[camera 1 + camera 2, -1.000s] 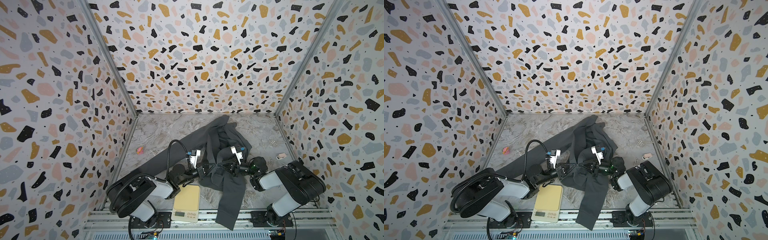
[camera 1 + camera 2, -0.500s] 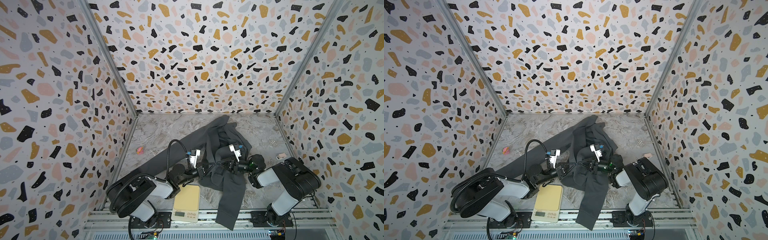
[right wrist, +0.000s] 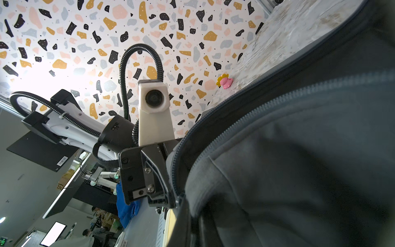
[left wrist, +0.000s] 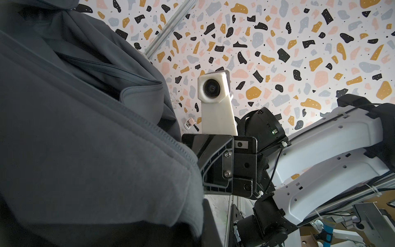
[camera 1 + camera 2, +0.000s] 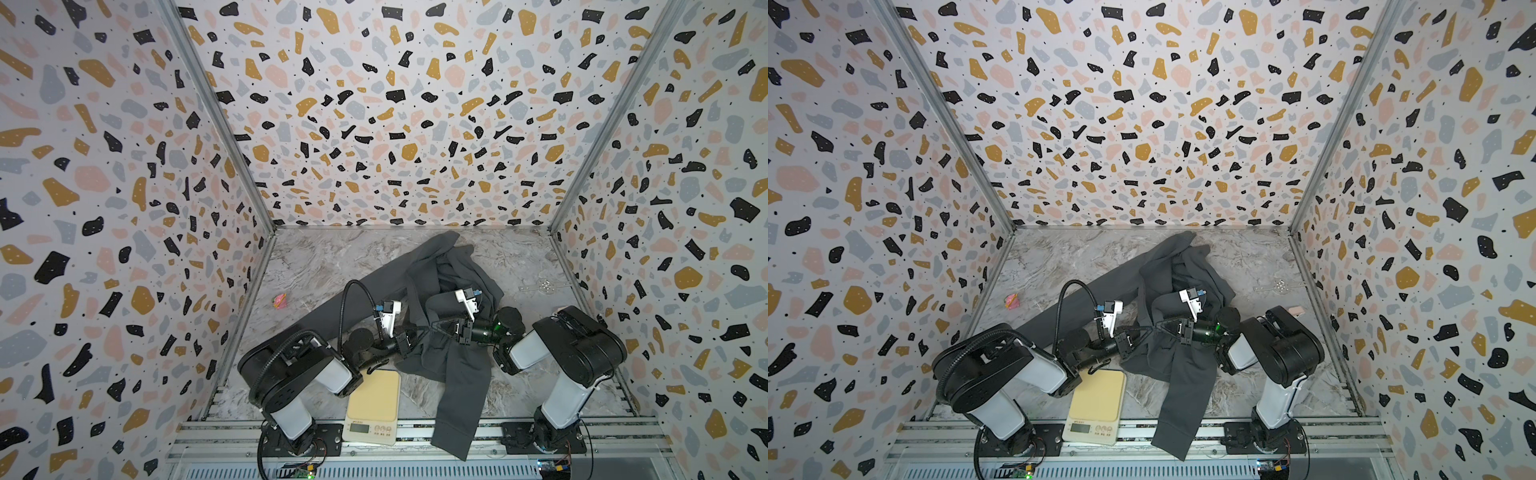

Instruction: Zip up the jacket

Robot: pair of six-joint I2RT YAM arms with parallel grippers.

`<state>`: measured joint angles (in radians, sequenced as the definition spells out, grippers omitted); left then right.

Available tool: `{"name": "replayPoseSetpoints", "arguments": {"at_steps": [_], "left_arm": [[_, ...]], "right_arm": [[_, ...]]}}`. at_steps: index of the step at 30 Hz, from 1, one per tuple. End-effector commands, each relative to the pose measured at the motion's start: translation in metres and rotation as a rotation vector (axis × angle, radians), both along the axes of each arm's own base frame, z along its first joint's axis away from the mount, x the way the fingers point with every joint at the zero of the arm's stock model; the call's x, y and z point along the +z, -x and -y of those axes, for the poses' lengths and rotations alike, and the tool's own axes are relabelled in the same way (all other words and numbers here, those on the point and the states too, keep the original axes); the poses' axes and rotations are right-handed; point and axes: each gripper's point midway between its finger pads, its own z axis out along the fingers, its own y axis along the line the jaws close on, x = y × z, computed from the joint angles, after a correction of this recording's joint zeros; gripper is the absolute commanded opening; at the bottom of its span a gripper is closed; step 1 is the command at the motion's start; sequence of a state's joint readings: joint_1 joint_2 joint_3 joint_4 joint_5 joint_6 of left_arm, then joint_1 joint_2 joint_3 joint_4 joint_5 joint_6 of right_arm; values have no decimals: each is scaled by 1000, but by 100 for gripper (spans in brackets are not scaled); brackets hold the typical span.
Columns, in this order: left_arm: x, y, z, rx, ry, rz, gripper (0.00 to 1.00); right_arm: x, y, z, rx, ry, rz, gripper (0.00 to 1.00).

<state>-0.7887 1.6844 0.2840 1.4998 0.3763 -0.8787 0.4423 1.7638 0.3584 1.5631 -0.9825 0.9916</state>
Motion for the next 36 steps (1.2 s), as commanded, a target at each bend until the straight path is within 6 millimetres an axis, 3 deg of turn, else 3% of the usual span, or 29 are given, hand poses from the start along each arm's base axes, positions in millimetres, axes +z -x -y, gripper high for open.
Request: {"name": "replayPoseSetpoints", "arguments": {"at_steps": [1,8,14,18,21,23,27,36], "left_arm": [[-9,25,13,-140,-15,-13,0],[-22,23,12,-130,-90,-20,0],[-29,25,11,-136,-100,-39,0],[-31,27,11,-145,-101,-47,0],[-33,29,10,-148,-112,-49,0],[-33,29,10,-150,-118,-49,0],[-34,30,9,-151,-132,-48,0],[-35,35,5,-160,-176,-40,0]], "right_arm": [[66,-30,5,-111,-129,233,0],[37,-39,12,-167,108,185,28],[20,-43,31,-248,312,208,35],[29,-45,47,-354,444,382,37],[44,-28,48,-396,530,689,39],[51,-13,45,-405,585,856,45],[61,13,35,-359,596,1035,49],[29,65,3,-180,774,1347,58]]}}
